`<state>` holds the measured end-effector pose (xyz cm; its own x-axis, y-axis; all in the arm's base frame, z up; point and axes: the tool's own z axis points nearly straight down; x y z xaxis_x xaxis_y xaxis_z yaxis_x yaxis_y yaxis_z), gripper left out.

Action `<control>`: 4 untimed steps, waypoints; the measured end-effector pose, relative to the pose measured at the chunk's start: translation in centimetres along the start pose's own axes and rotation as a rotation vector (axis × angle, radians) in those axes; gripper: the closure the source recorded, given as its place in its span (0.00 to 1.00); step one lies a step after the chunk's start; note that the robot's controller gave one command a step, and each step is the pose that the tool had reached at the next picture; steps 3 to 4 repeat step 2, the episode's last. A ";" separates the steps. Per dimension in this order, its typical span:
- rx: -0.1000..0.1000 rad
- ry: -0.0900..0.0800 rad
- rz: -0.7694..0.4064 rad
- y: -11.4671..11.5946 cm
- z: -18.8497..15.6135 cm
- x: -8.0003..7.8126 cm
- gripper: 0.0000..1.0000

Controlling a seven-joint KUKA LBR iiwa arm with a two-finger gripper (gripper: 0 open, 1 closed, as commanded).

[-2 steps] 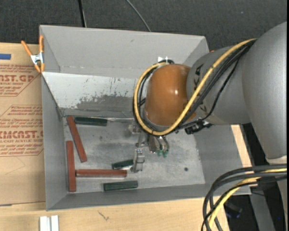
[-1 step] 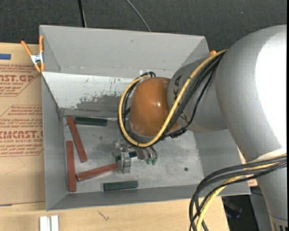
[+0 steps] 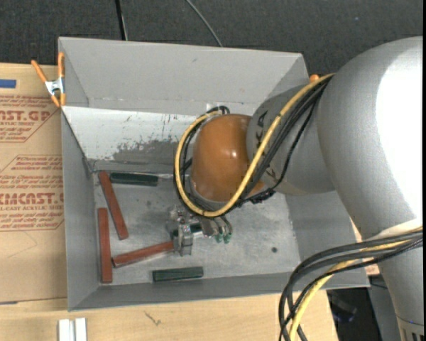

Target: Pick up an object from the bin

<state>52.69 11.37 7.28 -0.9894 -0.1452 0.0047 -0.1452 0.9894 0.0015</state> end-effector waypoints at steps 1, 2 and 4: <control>0.001 0.002 -0.019 0.5 -4.4 0.8 1.00; 0.001 -0.007 -0.029 -0.5 -13.7 -0.1 1.00; 0.001 -0.007 -0.029 -0.5 -13.7 -0.1 1.00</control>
Offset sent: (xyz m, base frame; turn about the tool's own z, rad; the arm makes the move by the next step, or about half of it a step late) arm 0.0019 -0.0060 0.1373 -0.0288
